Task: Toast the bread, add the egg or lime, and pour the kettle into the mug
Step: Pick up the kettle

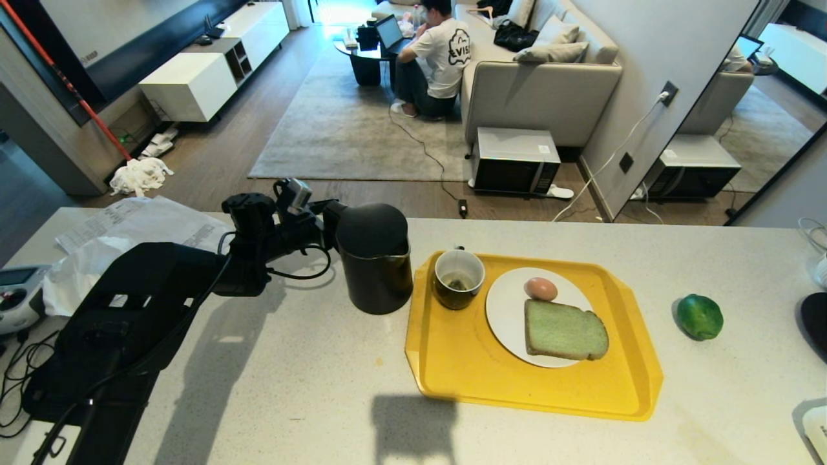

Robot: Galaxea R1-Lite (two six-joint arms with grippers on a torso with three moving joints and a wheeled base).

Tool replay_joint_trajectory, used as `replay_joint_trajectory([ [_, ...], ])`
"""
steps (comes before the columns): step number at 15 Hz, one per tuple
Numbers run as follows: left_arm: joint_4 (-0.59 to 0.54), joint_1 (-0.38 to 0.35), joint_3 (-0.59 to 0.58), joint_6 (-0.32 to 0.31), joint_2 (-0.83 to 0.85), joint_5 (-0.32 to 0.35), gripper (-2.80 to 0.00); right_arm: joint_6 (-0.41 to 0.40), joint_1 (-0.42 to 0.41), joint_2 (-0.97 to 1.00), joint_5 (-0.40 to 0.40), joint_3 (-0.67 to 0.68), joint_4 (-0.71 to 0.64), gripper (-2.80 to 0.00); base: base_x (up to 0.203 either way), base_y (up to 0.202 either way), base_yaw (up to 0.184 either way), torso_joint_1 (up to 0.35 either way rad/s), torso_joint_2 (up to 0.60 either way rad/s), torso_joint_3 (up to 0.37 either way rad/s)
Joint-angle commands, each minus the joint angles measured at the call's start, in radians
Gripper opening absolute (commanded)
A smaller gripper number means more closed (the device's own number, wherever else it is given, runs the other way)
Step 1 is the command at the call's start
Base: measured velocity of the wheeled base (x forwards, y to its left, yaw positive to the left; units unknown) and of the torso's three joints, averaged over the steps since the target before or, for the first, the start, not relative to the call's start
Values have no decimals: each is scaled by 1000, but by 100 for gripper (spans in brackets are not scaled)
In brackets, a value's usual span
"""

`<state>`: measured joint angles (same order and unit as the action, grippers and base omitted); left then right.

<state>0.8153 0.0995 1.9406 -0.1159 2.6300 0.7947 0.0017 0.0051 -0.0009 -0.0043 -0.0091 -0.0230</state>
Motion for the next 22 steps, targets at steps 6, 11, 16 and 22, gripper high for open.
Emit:
replay_joint_trajectory([
  [6, 9, 13, 1, -4, -1, 3, -280, 0, 0, 1, 0, 0, 0, -280, 0, 0, 0, 0, 0, 0],
  [11, 18, 17, 1, -1, -8, 3, -280, 0, 0, 1, 0, 0, 0, -280, 0, 0, 0, 0, 0, 0],
  [16, 17, 13, -7, 7, -48, -21, -280, 0, -1, 1, 0, 0, 0, -280, 0, 0, 0, 0, 0, 0],
  [22, 110, -26, -40, 133, -140, -32, -280, 0, 0, 1, 0, 0, 0, -280, 0, 0, 0, 0, 0, 0],
])
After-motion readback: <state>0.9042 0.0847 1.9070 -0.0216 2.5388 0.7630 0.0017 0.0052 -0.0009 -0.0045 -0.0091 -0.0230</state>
